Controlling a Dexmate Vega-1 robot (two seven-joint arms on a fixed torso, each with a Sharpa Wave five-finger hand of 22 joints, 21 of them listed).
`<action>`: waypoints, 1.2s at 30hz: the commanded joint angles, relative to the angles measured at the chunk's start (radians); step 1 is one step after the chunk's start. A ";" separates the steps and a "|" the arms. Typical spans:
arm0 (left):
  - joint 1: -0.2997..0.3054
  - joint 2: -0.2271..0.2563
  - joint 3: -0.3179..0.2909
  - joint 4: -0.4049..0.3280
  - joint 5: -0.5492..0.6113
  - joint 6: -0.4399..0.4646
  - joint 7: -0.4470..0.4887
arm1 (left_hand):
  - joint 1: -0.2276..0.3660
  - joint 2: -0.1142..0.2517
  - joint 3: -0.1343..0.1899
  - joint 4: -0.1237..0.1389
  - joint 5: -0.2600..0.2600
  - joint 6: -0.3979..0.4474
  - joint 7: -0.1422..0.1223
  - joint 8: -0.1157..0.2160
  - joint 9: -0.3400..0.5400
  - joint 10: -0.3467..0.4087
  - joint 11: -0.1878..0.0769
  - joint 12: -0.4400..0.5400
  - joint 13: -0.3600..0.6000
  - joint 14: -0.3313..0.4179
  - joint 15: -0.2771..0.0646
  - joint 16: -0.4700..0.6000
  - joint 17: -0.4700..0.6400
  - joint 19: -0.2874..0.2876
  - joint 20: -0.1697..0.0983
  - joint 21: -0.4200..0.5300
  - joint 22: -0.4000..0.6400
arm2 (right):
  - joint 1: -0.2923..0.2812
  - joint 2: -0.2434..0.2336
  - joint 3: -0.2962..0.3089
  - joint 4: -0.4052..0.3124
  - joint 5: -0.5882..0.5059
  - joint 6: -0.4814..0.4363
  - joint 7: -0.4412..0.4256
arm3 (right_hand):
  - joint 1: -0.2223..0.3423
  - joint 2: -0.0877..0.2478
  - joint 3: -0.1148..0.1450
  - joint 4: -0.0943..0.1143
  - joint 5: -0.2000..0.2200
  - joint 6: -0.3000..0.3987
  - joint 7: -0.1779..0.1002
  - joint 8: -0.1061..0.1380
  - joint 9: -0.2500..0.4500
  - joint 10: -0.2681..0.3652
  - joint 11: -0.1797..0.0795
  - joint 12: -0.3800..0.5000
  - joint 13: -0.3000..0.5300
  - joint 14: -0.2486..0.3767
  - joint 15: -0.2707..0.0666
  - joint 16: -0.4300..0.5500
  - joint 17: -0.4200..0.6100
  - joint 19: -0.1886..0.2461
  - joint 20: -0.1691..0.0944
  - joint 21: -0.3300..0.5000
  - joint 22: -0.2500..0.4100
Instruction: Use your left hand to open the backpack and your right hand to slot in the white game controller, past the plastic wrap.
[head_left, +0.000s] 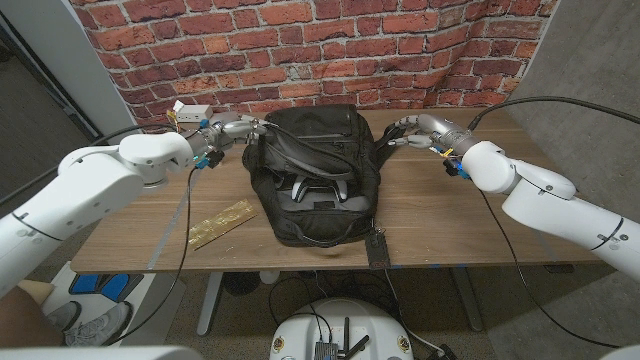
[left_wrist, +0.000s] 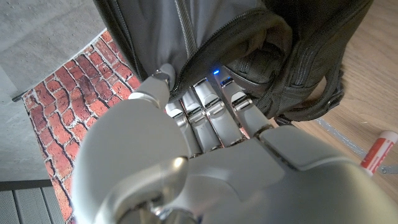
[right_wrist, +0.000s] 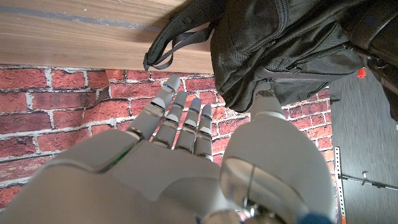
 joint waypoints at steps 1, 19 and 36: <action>-0.011 0.087 -0.006 0.066 -0.046 -0.079 -0.160 | -0.010 -0.012 0.012 -0.002 0.004 -0.040 -0.002 -0.007 0.005 -0.047 0.001 -0.007 0.001 -0.043 -0.066 -0.001 0.002 -0.026 -0.120 0.000 0.001 | 0.012 0.019 -0.009 0.009 -0.008 -0.004 -0.001 | -0.003 0.009 0.003 -0.007 0.003 0.007 -0.001 -0.002 -0.001 0.010 0.000 -0.001 0.000 0.009 -0.033 0.006 0.002 0.010 -0.004 -0.003 0.001; -0.098 0.131 0.063 0.181 -0.081 -0.169 -0.361 | -0.010 -0.080 -0.042 0.003 -0.002 -0.286 -0.008 -0.019 -0.001 -0.315 -0.005 -0.005 0.001 -0.320 -0.022 0.001 0.003 -0.151 -0.096 0.001 0.003 | 0.034 0.039 -0.025 0.021 -0.014 -0.012 0.004 | -0.004 0.010 0.003 -0.010 0.003 0.009 -0.001 -0.004 -0.001 0.011 0.001 -0.001 -0.004 0.009 -0.030 0.006 0.001 0.011 0.000 -0.003 0.001; -0.196 0.150 0.147 0.268 -0.104 -0.203 -0.532 | -0.018 -0.087 -0.111 0.013 -0.001 -0.436 -0.001 -0.016 -0.011 -0.500 0.040 -0.005 -0.007 -0.495 0.046 -0.001 0.002 -0.243 -0.070 -0.002 0.000 | 0.052 0.056 -0.040 0.032 -0.021 -0.026 0.003 | -0.005 0.011 0.003 -0.011 0.003 0.010 -0.001 -0.007 -0.001 0.011 0.001 -0.001 -0.007 0.008 -0.029 0.006 0.000 0.012 0.001 -0.004 0.001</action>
